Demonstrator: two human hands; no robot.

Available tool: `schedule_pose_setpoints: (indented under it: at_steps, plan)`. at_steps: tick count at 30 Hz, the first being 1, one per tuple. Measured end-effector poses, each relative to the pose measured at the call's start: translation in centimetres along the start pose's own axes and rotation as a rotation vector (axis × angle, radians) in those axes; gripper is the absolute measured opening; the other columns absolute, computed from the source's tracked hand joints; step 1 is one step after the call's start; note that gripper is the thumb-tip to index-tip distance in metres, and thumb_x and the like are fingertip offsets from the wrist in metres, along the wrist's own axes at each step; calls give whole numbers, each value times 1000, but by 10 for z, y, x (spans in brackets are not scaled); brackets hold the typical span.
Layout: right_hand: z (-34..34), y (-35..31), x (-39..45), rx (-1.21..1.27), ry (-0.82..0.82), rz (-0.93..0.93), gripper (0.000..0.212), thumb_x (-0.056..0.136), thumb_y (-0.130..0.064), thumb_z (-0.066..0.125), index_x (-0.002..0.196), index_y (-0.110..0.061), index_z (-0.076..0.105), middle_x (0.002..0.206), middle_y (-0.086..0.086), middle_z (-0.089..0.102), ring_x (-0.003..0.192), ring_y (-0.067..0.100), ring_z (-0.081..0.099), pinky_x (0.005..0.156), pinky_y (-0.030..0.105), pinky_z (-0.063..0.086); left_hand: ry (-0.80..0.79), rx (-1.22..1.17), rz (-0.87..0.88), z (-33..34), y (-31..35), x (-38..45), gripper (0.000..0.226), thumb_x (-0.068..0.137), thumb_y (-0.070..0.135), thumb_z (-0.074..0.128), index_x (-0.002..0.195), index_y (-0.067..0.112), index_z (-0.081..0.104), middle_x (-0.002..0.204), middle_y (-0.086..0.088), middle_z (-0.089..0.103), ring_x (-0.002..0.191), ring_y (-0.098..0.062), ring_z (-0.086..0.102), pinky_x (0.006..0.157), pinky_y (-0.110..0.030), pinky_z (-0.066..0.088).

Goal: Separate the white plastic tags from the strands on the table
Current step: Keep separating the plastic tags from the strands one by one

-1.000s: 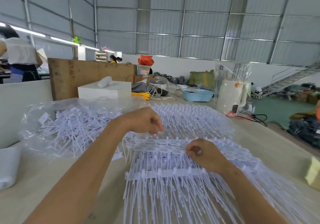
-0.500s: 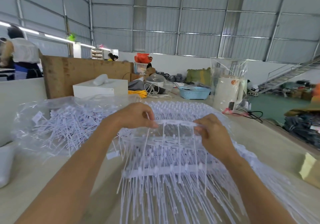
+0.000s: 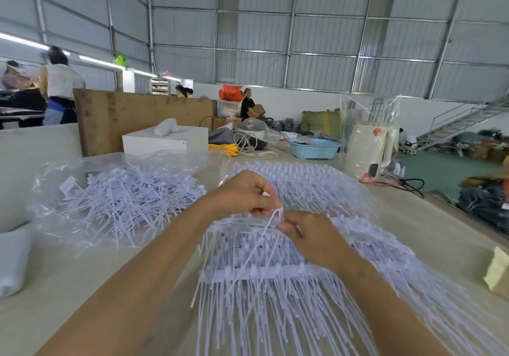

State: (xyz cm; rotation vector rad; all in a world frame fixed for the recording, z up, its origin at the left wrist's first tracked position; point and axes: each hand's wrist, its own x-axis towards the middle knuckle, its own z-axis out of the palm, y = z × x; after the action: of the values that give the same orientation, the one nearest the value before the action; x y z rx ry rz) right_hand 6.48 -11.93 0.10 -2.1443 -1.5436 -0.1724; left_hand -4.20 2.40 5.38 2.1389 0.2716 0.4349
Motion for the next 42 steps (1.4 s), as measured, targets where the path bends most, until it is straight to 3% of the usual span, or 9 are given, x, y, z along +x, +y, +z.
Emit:
schedule_pose_setpoints:
  at_steps: [1,4,13,21,28,33,36,39,42]
  plan:
    - [3,-3,1,105,21,-15,29,97,-31,48,71,-16,48,71,6,53,74,26,53,74,36,40,20,-48,-10,-2,2,-1,10,81,13,74,74,11,67,59,-1,66,52,-6,61,50,-15,48]
    - [4,-6,2,328,162,12,25,92,-20,58,79,1,56,78,17,57,77,26,52,72,30,39,62,-219,-77,-8,6,-2,12,81,15,73,72,9,69,57,0,64,53,-9,60,53,-15,51]
    - [13,-13,1,546,151,58,15,96,-17,51,102,-6,60,74,11,53,69,20,48,66,29,39,-8,-153,-240,2,5,-7,22,94,25,58,86,5,56,65,-8,71,55,-14,69,47,-19,50]
    - [6,-16,0,747,285,53,12,91,-11,58,87,-2,65,88,21,65,72,29,57,72,38,48,98,-248,-221,16,12,-4,23,85,28,70,70,12,61,49,1,55,40,-9,49,40,-15,39]
    - [17,-14,2,563,358,-25,9,85,-12,68,76,-9,65,71,-9,55,54,-3,50,55,13,33,100,40,-226,14,7,-2,24,88,28,67,74,11,56,55,-3,54,39,-8,43,39,-16,30]
    - [13,-19,1,310,424,-198,16,85,-11,65,74,-1,61,69,-4,47,61,12,43,57,24,32,75,81,-330,-5,6,-2,28,83,25,73,72,6,56,49,-3,50,33,-10,37,35,-14,28]
    - [7,-22,0,228,469,-282,18,89,-13,61,74,-2,59,72,-1,46,64,19,45,56,31,37,316,170,-411,-30,-10,-6,24,84,21,72,73,4,58,53,-6,53,36,-14,40,39,-18,31]
    - [1,-25,2,302,510,-280,14,88,-21,63,82,-8,65,80,-5,53,71,15,52,62,30,42,566,-6,-306,-52,-23,-5,21,88,23,67,77,7,61,59,-9,58,44,-16,46,43,-20,35]
    - [3,-24,3,358,458,-235,13,89,-21,63,90,-8,67,85,-8,57,79,14,54,67,26,42,410,-219,-299,-47,-17,-1,15,96,18,56,87,12,66,65,-6,65,47,-13,54,42,-18,39]
